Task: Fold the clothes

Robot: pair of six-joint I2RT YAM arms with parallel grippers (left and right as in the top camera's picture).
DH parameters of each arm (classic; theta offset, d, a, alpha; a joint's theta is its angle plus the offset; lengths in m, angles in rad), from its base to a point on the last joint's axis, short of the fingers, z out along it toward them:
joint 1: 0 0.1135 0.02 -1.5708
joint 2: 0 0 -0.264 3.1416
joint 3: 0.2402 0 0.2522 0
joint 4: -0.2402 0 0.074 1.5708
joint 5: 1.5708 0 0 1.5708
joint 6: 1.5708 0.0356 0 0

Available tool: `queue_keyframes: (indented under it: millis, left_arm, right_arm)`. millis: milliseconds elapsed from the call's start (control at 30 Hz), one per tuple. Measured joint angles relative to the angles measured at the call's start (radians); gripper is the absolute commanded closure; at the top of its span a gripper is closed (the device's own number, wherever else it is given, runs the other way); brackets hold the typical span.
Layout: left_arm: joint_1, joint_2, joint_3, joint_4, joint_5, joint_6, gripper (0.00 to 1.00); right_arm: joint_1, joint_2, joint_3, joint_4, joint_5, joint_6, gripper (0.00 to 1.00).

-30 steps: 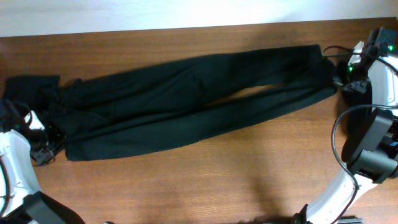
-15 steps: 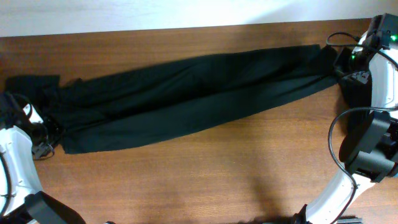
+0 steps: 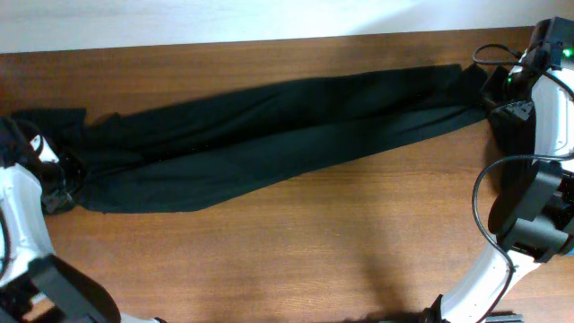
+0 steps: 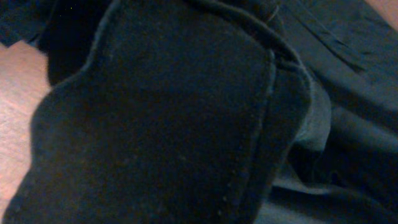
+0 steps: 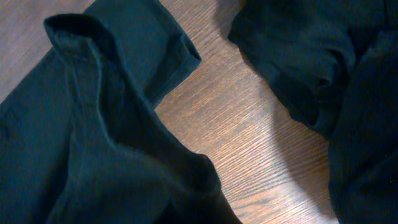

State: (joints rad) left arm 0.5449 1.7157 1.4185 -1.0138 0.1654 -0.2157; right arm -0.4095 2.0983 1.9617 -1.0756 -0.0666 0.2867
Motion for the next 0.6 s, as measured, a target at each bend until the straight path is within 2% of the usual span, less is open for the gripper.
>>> queue_keyframes:
  millis: [267,600]
  left_arm:
    - [-0.047,0.033,0.156,-0.032,-0.024,-0.013,0.99]
    - [-0.092,0.033,0.231,-0.055,-0.066,-0.013,0.99]
  right_arm:
    - [0.0,0.002,0.019,-0.028,0.007,0.03,0.96]
    - [0.0,0.005,0.208,-0.142,0.017,0.032,0.96]
